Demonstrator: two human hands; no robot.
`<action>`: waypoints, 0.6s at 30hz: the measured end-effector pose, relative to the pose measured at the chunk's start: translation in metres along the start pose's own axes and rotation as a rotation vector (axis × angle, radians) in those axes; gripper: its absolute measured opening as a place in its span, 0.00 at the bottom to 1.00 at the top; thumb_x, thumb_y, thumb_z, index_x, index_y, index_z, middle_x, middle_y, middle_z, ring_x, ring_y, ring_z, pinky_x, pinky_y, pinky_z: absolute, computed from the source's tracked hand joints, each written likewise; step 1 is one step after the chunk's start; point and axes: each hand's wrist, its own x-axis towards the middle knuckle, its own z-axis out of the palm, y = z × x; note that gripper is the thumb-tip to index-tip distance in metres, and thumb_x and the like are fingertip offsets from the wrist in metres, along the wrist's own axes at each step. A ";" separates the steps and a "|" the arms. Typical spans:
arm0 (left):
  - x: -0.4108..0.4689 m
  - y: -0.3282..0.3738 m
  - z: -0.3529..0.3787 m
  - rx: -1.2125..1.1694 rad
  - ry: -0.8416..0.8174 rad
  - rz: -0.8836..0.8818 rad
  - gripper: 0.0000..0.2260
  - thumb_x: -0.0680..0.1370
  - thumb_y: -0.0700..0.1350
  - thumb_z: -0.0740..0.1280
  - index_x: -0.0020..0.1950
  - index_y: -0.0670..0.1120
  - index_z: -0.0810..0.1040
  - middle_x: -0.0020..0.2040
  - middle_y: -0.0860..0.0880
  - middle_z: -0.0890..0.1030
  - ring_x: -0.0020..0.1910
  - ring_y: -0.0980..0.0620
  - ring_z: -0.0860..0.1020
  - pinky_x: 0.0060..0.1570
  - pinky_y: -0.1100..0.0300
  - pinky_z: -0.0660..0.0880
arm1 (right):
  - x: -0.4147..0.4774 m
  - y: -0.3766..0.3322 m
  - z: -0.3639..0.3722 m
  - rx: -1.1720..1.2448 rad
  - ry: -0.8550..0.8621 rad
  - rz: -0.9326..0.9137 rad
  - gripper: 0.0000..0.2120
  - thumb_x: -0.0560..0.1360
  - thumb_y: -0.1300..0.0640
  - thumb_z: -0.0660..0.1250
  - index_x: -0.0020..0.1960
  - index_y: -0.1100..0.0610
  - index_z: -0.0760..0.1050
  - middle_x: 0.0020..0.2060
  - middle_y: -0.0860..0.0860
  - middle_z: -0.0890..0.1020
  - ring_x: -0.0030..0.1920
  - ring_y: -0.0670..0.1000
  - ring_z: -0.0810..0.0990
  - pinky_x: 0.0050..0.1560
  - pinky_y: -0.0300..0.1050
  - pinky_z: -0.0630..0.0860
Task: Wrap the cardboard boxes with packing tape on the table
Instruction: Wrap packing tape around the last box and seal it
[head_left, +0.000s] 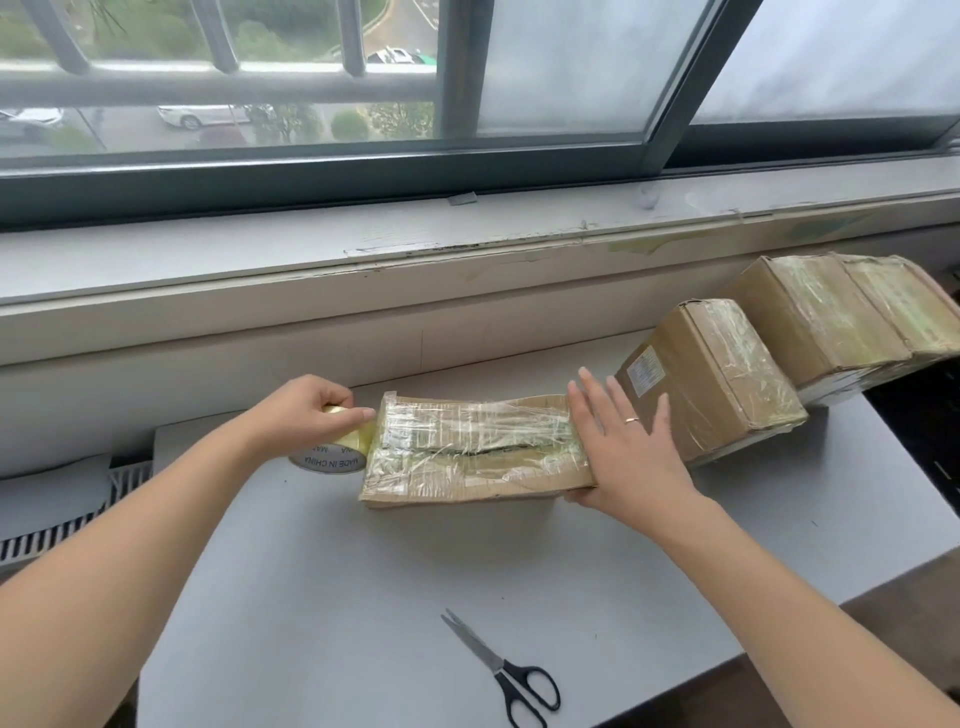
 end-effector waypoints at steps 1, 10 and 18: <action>-0.001 0.001 0.001 0.001 0.004 -0.001 0.24 0.79 0.54 0.72 0.28 0.48 0.68 0.25 0.55 0.63 0.26 0.55 0.62 0.32 0.57 0.58 | -0.001 -0.012 -0.007 -0.075 -0.029 0.010 0.58 0.76 0.33 0.66 0.79 0.60 0.26 0.81 0.56 0.32 0.81 0.60 0.36 0.73 0.79 0.45; -0.007 0.008 0.007 0.045 0.051 -0.008 0.23 0.79 0.54 0.71 0.29 0.47 0.67 0.26 0.53 0.66 0.26 0.54 0.64 0.32 0.57 0.60 | 0.000 -0.120 0.001 0.136 0.047 -0.191 0.54 0.79 0.31 0.56 0.78 0.67 0.28 0.77 0.67 0.29 0.77 0.66 0.27 0.78 0.67 0.35; -0.006 0.016 0.009 0.117 0.058 0.000 0.22 0.79 0.53 0.70 0.31 0.46 0.66 0.28 0.50 0.66 0.30 0.50 0.65 0.33 0.55 0.60 | 0.003 -0.144 0.003 0.135 0.136 -0.336 0.49 0.81 0.37 0.58 0.80 0.67 0.35 0.79 0.65 0.35 0.79 0.64 0.31 0.78 0.66 0.36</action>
